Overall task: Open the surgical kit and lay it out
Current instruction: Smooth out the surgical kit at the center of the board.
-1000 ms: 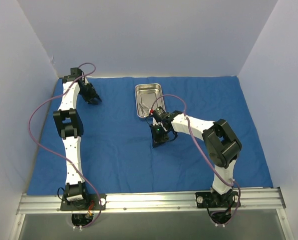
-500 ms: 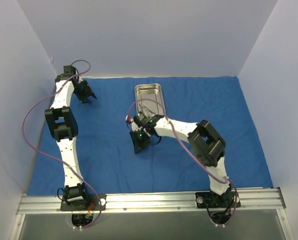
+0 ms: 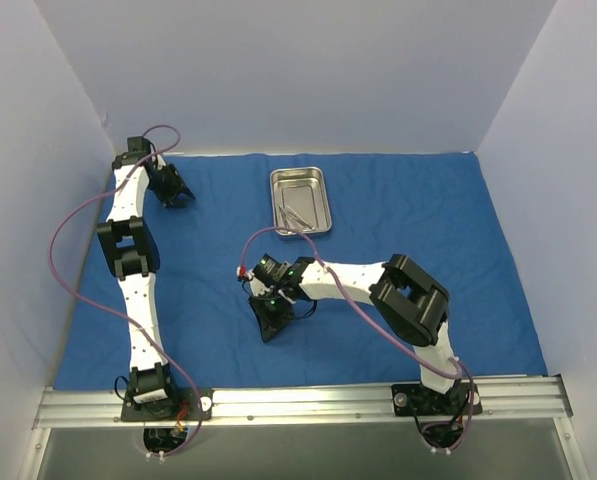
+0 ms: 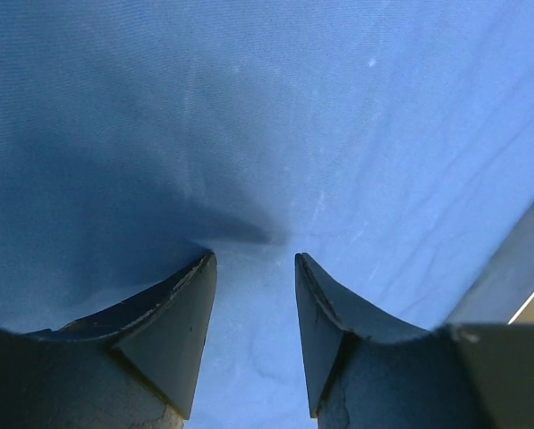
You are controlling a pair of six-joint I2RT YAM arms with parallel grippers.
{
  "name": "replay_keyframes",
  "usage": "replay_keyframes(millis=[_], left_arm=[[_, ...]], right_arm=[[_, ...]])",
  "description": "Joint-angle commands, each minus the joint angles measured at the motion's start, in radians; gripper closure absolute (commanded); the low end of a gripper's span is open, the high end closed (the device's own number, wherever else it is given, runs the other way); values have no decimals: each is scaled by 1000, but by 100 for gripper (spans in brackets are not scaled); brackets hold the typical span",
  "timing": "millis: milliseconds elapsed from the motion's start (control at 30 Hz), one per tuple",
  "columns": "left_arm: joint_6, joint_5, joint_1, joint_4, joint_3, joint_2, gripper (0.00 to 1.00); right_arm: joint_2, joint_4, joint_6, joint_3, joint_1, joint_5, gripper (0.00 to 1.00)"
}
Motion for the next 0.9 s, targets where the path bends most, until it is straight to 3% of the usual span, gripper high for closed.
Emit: replay_keyframes(millis=[0,67,200,433,467,667,867], left_arm=[[68,-68,18,-30,-57,4,47],[73,-72,18,-46,-59,-52,47],[74,-137,8,-61,-137,-256,44],[32,-111,-58,54,-589,-598,40],[19,-97,-68,109,-720,-659,40],[-67,-51,-146,261,-1144,-821,42],[-120,-95,-239,313,-1352,-939,42]], right_arm=[[-5,-124,-39,-28,14,92,100],[-22,-165,-55,70,-11,176,100],[-147,-228,-33,115,-214,261,100],[-260,-256,-84,-91,-534,267,100],[-264,-266,-88,-109,-555,275,100],[-347,-244,-30,-316,-683,302,100],[-398,-248,54,-390,-706,315,99]])
